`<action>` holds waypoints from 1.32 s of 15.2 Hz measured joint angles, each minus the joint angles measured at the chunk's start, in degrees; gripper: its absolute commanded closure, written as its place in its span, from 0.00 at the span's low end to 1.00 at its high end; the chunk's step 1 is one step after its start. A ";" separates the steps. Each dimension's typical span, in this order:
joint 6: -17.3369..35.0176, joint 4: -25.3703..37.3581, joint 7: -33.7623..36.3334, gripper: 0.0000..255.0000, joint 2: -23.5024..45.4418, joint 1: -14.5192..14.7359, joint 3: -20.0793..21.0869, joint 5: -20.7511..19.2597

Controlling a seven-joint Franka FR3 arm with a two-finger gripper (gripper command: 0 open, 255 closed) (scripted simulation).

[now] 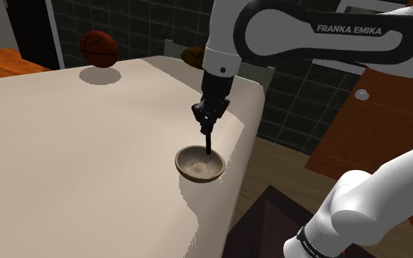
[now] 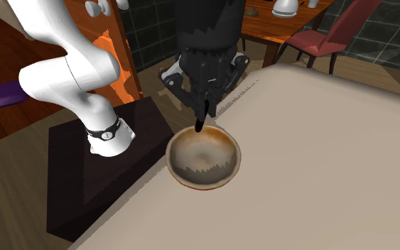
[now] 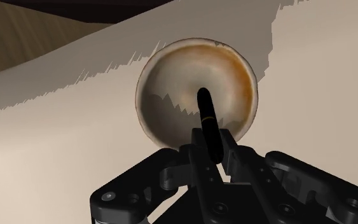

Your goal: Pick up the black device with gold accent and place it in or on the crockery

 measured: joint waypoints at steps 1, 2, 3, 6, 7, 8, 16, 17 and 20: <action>0.73 -0.69 -0.14 1.00 0.05 -0.03 -0.03 -0.01; 1.53 -1.65 -0.12 1.00 -0.11 0.03 0.04 0.08; 2.31 -2.48 -0.28 1.00 -0.15 0.02 0.00 0.10; 4.72 -4.83 -0.23 1.00 -0.09 0.13 0.25 0.22; 5.32 -5.44 -0.21 1.00 -0.11 0.17 0.32 0.26; 5.60 -5.64 -0.19 1.00 -0.03 0.17 0.36 0.25; 5.84 -5.85 -0.22 0.00 -0.03 0.17 0.36 0.26; 5.84 -5.85 -0.22 0.00 -0.03 0.17 0.36 0.26; 5.84 -5.85 -0.22 0.00 -0.03 0.17 0.36 0.26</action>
